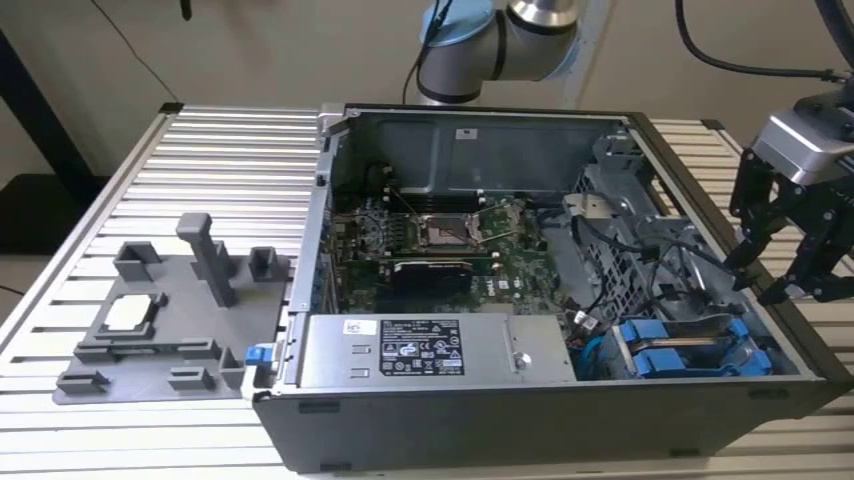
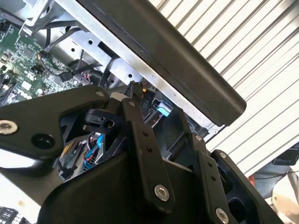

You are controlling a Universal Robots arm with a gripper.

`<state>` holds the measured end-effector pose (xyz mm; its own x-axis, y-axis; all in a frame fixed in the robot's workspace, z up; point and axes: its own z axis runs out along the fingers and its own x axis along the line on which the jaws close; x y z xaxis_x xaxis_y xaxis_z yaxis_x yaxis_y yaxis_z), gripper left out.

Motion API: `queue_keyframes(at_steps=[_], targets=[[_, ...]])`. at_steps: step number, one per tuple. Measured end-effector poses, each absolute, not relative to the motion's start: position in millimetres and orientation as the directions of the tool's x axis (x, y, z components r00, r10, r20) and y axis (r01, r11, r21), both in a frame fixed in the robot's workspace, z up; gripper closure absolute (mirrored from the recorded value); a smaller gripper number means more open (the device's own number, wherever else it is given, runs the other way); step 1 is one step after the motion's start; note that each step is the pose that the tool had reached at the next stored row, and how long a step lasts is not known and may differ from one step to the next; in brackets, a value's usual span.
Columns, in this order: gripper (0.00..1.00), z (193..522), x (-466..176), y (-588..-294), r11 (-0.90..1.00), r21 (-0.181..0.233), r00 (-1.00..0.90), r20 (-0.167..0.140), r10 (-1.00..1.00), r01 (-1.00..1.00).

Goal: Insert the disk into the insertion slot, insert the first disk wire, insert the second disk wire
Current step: 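Insert the first disk wire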

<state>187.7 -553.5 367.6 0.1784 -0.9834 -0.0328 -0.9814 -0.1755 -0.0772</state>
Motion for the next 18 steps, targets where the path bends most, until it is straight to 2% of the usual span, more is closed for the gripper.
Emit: queue_keyframes(at_steps=[2, 4, 5, 7, 18], targets=[[0.56, 367.6, 187.8, -553.5, -0.176, -0.077, 0.178, -0.033, -0.983, -0.981], [0.68, 367.6, 187.8, -553.5, -0.176, -0.077, 0.178, -0.033, -0.983, -0.981], [0.68, 367.6, 187.9, -553.5, -0.176, -0.077, 0.178, -0.033, -0.983, -0.981], [0.8, 367.6, 187.9, -553.5, -0.176, -0.077, 0.178, -0.033, -0.983, -0.981], [0.81, 367.6, 188.2, -553.5, -0.176, -0.077, 0.179, -0.033, -0.983, -0.981]])
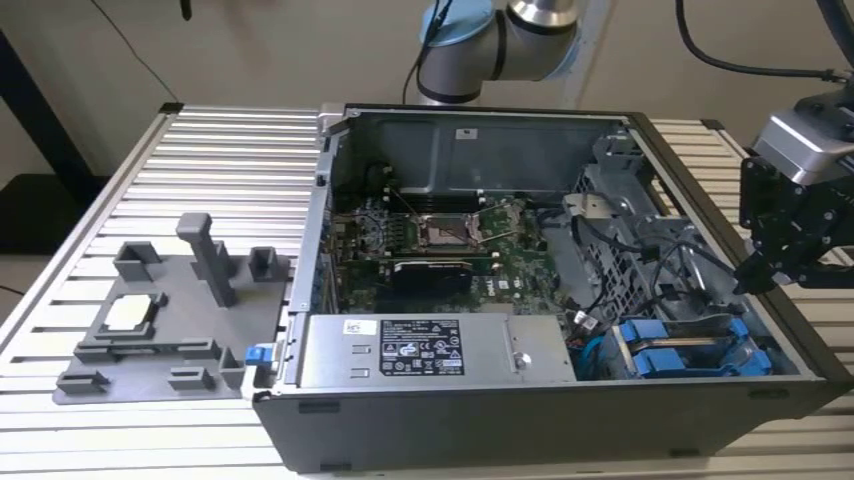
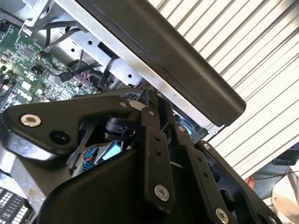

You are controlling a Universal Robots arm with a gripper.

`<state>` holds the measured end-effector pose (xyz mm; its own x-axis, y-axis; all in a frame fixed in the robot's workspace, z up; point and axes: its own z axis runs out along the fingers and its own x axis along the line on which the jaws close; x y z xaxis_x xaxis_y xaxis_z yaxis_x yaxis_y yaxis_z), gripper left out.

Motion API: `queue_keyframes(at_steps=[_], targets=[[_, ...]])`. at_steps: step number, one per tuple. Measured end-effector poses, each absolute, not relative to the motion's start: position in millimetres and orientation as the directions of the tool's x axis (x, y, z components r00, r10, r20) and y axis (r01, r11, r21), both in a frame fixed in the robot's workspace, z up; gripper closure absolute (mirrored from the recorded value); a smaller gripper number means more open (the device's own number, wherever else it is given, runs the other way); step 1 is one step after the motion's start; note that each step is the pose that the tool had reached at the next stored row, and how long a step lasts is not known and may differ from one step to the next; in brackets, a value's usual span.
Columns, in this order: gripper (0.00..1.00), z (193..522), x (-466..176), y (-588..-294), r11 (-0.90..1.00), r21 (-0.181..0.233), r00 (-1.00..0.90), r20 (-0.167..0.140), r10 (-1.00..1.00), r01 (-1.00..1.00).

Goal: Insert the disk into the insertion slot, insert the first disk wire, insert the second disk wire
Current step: 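Insert the first disk wire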

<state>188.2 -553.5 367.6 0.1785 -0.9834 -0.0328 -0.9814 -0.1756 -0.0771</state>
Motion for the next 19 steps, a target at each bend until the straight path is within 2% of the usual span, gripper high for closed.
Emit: queue_keyframes(at_steps=[19], targets=[[0.81, 359.5, 162.3, -554.5, -0.152, -0.085, 0.155, -0.031, -0.987, -0.985]])
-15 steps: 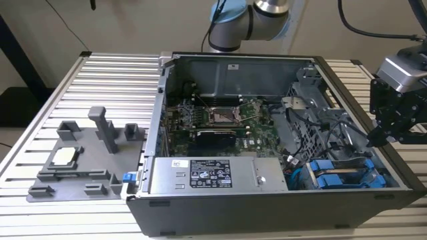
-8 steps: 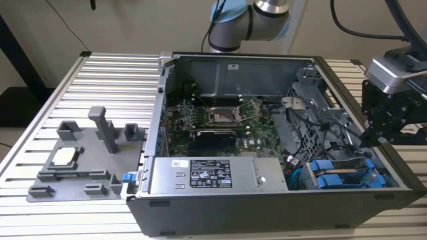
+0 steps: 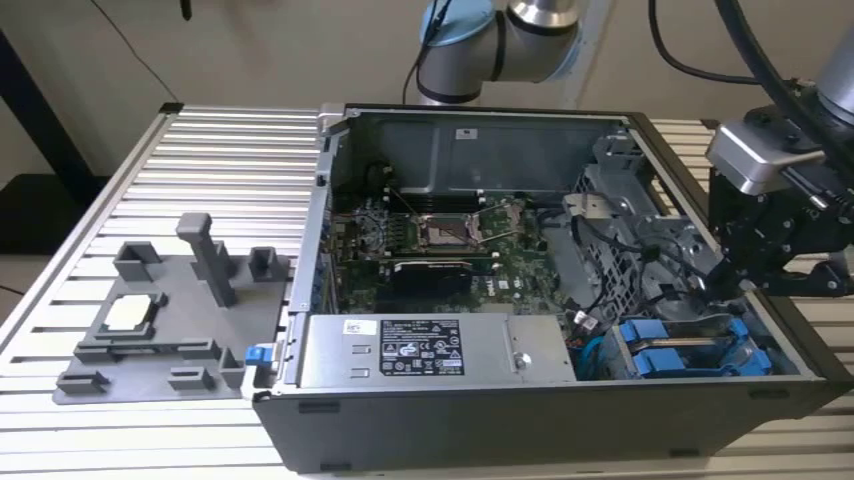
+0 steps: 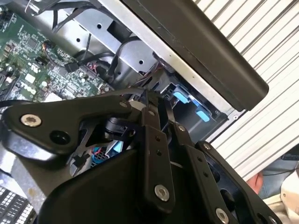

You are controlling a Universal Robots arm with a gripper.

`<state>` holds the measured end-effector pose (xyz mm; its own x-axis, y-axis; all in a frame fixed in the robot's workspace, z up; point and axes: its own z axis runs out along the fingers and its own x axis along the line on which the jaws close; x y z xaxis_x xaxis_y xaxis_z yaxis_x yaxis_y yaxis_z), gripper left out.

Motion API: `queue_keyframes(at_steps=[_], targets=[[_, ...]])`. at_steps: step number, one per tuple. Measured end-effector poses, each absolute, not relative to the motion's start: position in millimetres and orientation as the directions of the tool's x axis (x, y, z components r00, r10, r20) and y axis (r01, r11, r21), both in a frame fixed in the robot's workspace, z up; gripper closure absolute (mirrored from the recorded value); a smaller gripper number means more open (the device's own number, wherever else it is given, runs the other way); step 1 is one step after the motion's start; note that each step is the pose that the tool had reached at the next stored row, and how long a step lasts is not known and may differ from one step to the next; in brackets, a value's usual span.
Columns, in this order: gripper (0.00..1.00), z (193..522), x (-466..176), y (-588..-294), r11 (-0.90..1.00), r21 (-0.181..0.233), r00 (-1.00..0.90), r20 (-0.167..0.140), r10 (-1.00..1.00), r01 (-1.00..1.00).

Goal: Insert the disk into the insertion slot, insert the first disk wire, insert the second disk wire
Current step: 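Insert the first disk wire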

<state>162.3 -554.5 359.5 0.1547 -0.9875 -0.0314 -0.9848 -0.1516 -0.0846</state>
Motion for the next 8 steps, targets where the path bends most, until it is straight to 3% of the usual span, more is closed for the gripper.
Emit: queue_keyframes(at_steps=[8], targets=[[0.81, 351.4, 160.8, -556.1, -0.099, -0.085, 0.102, -0.031, -0.994, -0.991]])
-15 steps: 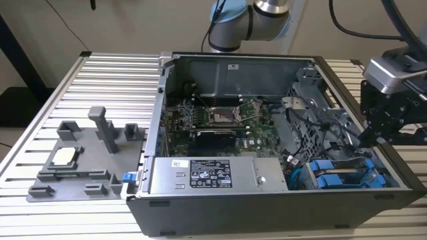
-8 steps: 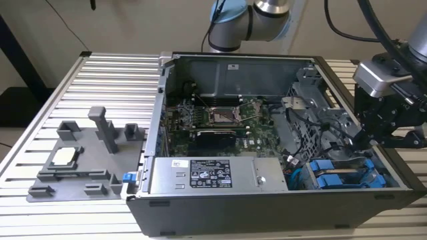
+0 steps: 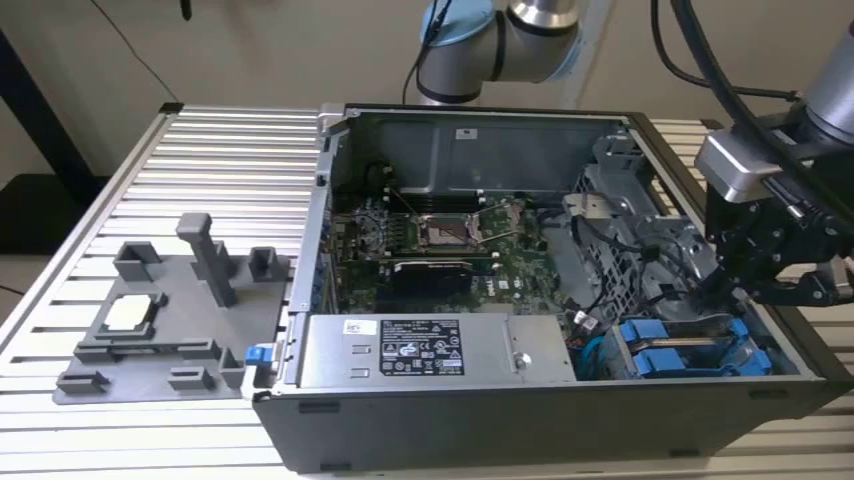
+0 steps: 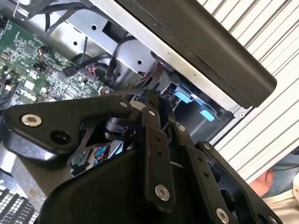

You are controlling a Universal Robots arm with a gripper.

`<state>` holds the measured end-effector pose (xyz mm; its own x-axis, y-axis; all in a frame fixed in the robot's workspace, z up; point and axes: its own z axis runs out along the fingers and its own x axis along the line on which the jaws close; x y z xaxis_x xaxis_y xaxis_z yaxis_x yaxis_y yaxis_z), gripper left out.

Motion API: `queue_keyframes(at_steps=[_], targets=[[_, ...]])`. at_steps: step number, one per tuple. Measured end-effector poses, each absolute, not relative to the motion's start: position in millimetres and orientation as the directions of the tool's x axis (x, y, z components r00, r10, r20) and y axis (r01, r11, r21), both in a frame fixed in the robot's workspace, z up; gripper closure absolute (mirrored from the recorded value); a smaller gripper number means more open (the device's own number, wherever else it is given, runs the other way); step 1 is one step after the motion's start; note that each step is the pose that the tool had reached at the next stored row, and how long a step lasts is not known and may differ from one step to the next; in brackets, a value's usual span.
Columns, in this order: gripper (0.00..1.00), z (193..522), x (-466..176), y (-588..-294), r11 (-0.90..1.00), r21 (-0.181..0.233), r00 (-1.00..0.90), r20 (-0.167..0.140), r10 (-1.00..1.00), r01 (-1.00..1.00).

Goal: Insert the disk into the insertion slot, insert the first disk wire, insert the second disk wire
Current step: 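Insert the first disk wire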

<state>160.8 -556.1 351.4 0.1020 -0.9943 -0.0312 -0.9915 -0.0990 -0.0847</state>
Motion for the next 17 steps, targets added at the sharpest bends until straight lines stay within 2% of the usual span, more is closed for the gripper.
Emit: queue_keyframes(at_steps=[17], targets=[[0.81, 344.5, 157.2, -565.7, -0.041, -0.085, 0.044, -0.031, -0.999, -0.996]])
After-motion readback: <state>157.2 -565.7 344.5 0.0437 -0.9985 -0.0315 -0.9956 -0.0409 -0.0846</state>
